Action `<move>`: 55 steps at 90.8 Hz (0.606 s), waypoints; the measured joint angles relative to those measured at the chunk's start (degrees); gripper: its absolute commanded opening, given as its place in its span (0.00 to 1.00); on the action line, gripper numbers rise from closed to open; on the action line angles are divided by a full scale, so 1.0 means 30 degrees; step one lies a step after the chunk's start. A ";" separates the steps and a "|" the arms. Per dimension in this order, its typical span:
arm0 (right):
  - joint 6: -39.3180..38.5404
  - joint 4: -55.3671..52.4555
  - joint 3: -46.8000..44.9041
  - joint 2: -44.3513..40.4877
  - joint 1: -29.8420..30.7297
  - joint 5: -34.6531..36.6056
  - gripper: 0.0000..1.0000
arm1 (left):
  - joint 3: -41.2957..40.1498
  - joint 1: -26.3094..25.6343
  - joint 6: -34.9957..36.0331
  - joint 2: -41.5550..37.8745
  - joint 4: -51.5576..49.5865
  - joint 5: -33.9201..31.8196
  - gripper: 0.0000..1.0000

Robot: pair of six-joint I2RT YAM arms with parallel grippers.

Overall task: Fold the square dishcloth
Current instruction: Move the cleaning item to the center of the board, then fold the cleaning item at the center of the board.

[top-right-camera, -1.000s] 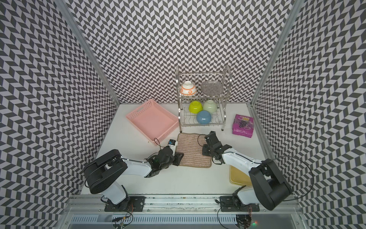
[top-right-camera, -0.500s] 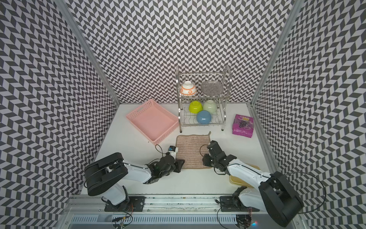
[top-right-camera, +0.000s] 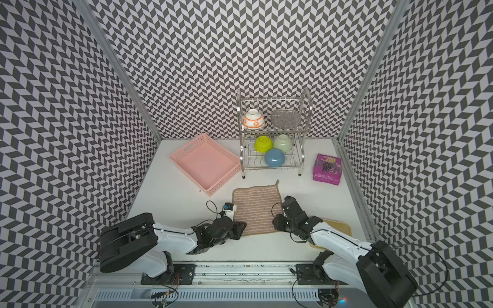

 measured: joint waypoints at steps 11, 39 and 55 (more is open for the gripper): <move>0.0138 -0.0801 0.0131 -0.0393 0.0175 -0.0073 0.44 | 0.0015 -0.0036 -0.0109 -0.0517 -0.0583 -0.0182 0.43; 0.0022 -0.2506 0.4561 -0.0138 0.0175 0.3483 0.48 | 0.3293 0.0692 0.1384 -0.1341 -0.4954 -0.1464 0.77; -0.0481 -0.2135 0.6404 0.1341 0.0015 0.6033 0.47 | 0.5719 0.3228 0.2302 -0.1428 -0.6229 -0.2091 0.78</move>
